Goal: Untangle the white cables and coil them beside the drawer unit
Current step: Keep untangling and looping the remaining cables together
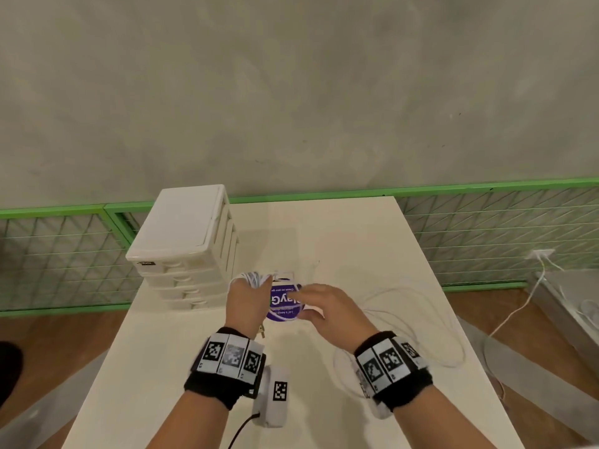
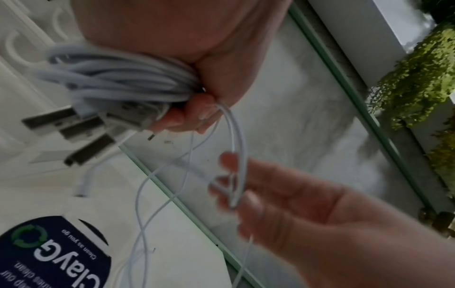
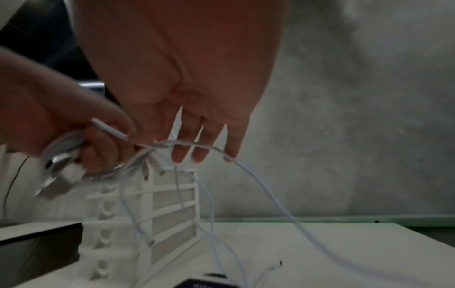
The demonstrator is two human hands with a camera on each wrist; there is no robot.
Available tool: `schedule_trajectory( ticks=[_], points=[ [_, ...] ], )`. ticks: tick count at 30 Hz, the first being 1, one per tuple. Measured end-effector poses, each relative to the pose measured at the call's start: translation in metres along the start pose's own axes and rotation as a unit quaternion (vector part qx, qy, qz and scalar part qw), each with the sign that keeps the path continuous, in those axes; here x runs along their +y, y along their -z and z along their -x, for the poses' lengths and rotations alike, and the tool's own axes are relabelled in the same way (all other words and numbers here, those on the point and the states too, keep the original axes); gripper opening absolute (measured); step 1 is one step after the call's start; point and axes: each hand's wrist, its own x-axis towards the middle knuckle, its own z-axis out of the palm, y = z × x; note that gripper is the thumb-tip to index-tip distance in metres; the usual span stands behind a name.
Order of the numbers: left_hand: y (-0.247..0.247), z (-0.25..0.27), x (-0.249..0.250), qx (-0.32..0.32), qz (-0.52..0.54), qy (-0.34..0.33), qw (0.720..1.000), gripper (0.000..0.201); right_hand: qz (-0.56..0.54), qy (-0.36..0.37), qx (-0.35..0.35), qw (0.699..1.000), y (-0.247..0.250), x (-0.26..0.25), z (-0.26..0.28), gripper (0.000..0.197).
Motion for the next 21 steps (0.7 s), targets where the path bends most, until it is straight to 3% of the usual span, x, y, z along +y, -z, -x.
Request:
schedule_trajectory(
  ticks=[2,4,7,10,13,15,18,21],
  points=[
    [0.004,0.000,0.002,0.000,0.000,-0.008,1.000,0.032,-0.070,-0.034,0.045,0.996,0.002,0.007,0.002,0.033],
    [0.013,0.000,0.001,0.010,-0.002,-0.008,1.000,0.030,-0.114,-0.057,0.111,0.986,0.012,0.017,0.007,0.042],
    [0.030,-0.005,-0.003,0.051,-0.014,0.008,0.999,0.027,-0.189,-0.116,0.269,0.937,0.031,0.037,0.018,0.041],
    [0.038,-0.009,-0.003,0.064,-0.036,0.009,0.997,0.027,-0.153,-0.226,0.326,0.905,0.044,0.056,0.026,0.026],
    [0.035,-0.006,0.000,0.050,-0.028,-0.002,0.998,0.025,-0.092,-0.322,0.253,0.908,0.044,0.070,0.024,0.025],
    [0.030,-0.001,0.002,0.022,-0.024,-0.007,0.999,0.024,-0.053,-0.325,0.208,0.921,0.037,0.068,0.020,0.029],
    [0.023,0.009,0.008,-0.036,-0.020,-0.004,0.999,0.033,-0.063,-0.219,0.166,0.959,0.025,0.042,0.013,0.042],
    [0.018,0.023,0.022,-0.107,-0.045,0.015,0.993,0.047,-0.087,-0.095,0.041,0.991,0.017,0.005,0.007,0.068]
  ],
)
